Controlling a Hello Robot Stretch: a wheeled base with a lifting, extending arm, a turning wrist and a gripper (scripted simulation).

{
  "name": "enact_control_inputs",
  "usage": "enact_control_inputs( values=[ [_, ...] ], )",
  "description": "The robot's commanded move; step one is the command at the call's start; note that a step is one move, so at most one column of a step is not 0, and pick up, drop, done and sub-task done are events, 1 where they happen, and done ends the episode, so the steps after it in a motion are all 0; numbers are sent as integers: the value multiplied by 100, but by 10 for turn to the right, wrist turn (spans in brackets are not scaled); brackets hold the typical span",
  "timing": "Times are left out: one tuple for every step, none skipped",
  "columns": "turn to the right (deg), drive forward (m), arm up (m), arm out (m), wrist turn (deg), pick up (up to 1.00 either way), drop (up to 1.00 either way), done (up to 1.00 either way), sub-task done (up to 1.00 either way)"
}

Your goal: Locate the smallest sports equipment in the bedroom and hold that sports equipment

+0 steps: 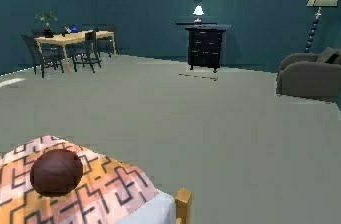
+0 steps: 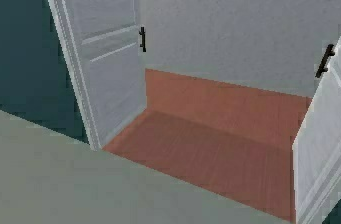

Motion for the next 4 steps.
enact_control_inputs(
  values=[
    [0, 10, 0, 0, 0, 0, 0, 0, 0],
    [-450, 0, 0, 0, 0, 0, 0, 0, 0],
    [-450, 0, 0, 0, 0, 0, 0, 0, 0],
    [-360, 0, 0, 0, 0, 0, 0, 0, 0]
  ],
)
